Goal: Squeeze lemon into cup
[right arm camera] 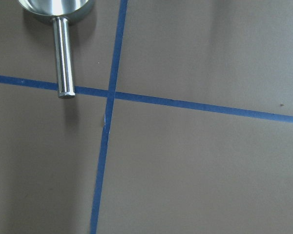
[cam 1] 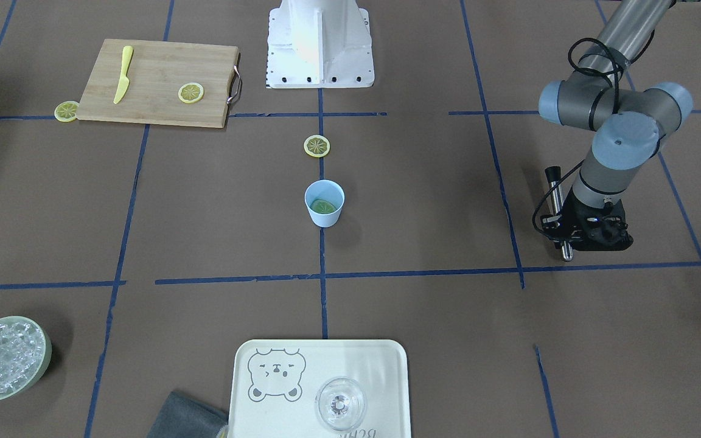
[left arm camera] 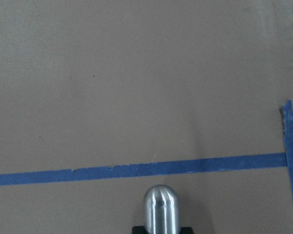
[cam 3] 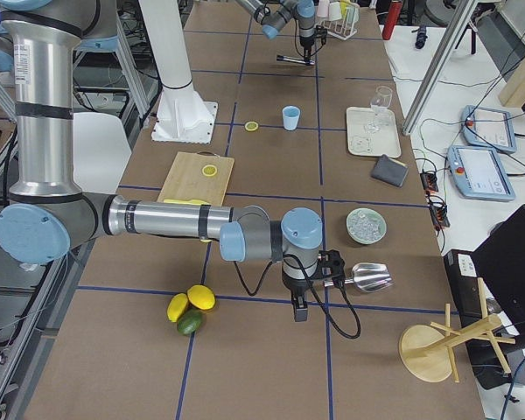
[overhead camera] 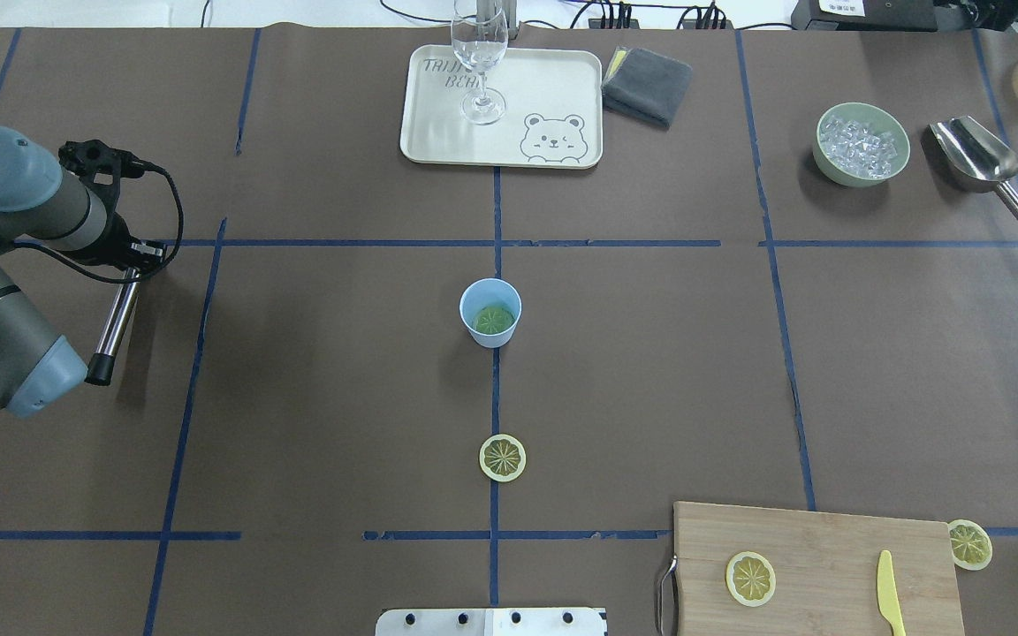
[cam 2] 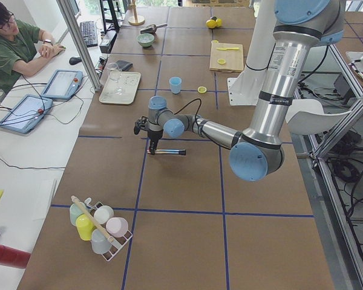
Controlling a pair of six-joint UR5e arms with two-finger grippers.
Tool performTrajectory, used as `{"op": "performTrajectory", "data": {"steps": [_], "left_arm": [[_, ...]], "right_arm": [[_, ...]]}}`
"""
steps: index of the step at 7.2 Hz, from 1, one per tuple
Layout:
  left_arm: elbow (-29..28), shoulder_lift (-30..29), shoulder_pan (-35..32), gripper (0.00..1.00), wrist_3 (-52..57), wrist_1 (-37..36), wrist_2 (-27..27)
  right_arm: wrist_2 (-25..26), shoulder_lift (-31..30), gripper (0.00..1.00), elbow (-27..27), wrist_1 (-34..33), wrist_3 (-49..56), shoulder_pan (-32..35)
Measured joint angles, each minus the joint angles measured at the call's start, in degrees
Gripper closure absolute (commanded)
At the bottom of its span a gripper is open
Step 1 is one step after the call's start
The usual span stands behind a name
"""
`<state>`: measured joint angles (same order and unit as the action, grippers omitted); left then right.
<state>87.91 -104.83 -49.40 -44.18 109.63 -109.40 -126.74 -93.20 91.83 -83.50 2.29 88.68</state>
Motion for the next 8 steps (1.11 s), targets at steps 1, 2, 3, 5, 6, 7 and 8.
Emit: {"op": "performTrajectory", "data": {"steps": [1, 2, 3, 5, 6, 7, 8], "left_arm": [[-0.1, 0.0, 0.0, 0.0, 0.3, 0.1, 0.1], [0.0, 0.1, 0.0, 0.0, 0.7, 0.1, 0.2], [1.0, 0.2, -0.2, 0.0, 2.7, -0.1, 0.2], [5.1, 1.5, -5.4, 0.0, 15.1, -1.6, -1.9], [6.3, 2.8, -11.0, 0.0, 24.0, -2.4, -5.9], [6.6, 4.8, -17.6, 0.0, 34.3, -3.2, -9.9], [6.5, 6.4, -24.5, 0.0, 44.4, -5.6, -12.7]], "right_arm": [[0.0, 0.2, 0.0, -0.1, 0.0, 0.0, 0.0], [0.1, 0.4, 0.0, -0.1, 0.0, 0.0, -0.1], [0.1, 0.4, 0.0, -0.1, 0.0, 0.0, -0.1], [0.0, 0.5, 0.0, -0.1, 0.0, -0.1, -0.1], [-0.1, 0.5, 0.0, 0.0, 0.0, -0.1, -0.1], [-0.2, 0.6, 0.0, 0.0, 0.0, -0.1, -0.1], [-0.3, 0.6, 0.0, -0.1, -0.1, -0.1, -0.1]]}}
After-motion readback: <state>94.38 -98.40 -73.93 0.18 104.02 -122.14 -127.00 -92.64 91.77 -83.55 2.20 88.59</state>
